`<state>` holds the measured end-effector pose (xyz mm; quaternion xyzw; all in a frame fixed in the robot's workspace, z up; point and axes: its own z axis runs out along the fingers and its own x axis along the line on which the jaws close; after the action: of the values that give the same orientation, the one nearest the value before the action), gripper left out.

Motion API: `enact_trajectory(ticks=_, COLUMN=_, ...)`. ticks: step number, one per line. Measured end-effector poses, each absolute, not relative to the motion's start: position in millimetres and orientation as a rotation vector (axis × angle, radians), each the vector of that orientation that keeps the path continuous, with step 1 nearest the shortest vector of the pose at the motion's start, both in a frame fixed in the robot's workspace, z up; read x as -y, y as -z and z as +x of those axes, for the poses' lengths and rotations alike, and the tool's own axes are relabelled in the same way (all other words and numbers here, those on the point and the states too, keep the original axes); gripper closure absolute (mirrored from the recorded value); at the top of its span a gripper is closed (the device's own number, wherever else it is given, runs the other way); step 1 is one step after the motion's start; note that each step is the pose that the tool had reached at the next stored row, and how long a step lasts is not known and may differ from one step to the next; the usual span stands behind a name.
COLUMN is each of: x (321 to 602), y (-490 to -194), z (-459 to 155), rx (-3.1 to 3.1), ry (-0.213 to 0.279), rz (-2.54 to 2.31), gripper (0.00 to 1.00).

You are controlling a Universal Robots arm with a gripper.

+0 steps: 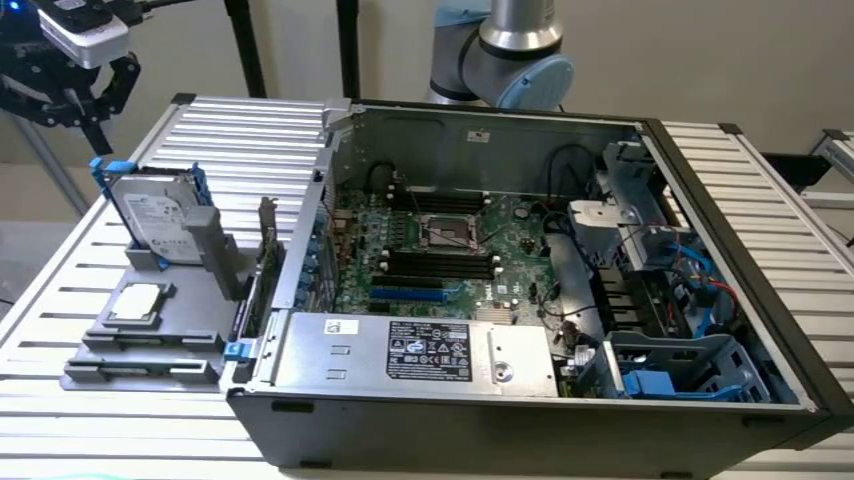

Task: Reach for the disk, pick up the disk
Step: 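Pick up the disk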

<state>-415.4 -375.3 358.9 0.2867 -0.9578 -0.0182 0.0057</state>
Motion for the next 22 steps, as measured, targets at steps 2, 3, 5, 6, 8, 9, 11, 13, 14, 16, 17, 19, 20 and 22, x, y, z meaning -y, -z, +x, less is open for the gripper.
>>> enact_trajectory(ticks=2, x=375.3, y=-358.8, z=-415.4, rx=2.981, ry=0.057, rz=0.951, gripper=0.89)
enact_trajectory(ticks=3, x=375.3, y=-358.9, z=-415.4, rx=2.971, ry=0.057, rz=0.98, gripper=0.89)
enact_trajectory(ticks=5, x=375.3, y=-358.9, z=-415.4, rx=2.952, ry=0.056, rz=1.033, gripper=0.89)
enact_trajectory(ticks=6, x=375.3, y=-358.9, z=-415.3, rx=2.943, ry=0.056, rz=1.06, gripper=0.89)
enact_trajectory(ticks=8, x=375.3, y=-358.9, z=-415.4, rx=2.923, ry=0.056, rz=1.112, gripper=0.89)
enact_trajectory(ticks=9, x=375.3, y=-358.9, z=-415.4, rx=2.912, ry=0.055, rz=1.138, gripper=0.89)
enact_trajectory(ticks=11, x=375.3, y=-358.8, z=-415.4, rx=2.89, ry=0.055, rz=1.191, gripper=0.89)
enact_trajectory(ticks=13, x=375.3, y=-358.9, z=-415.4, rx=2.867, ry=0.055, rz=1.245, gripper=0.89)
enact_trajectory(ticks=14, x=375.3, y=-358.9, z=-415.4, rx=2.855, ry=0.054, rz=1.27, gripper=0.89)
enact_trajectory(ticks=16, x=375.3, y=-358.9, z=-415.4, rx=2.831, ry=0.054, rz=1.322, gripper=0.89)
enact_trajectory(ticks=17, x=375.3, y=-358.8, z=-415.4, rx=2.819, ry=0.054, rz=1.347, gripper=0.89)
enact_trajectory(ticks=19, x=375.3, y=-358.9, z=-415.4, rx=2.794, ry=0.053, rz=1.397, gripper=0.89)
enact_trajectory(ticks=20, x=375.3, y=-358.9, z=-415.4, rx=2.78, ry=0.053, rz=1.423, gripper=0.89)
enact_trajectory(ticks=22, x=375.3, y=-358.8, z=-415.4, rx=2.753, ry=0.052, rz=1.473, gripper=0.89)
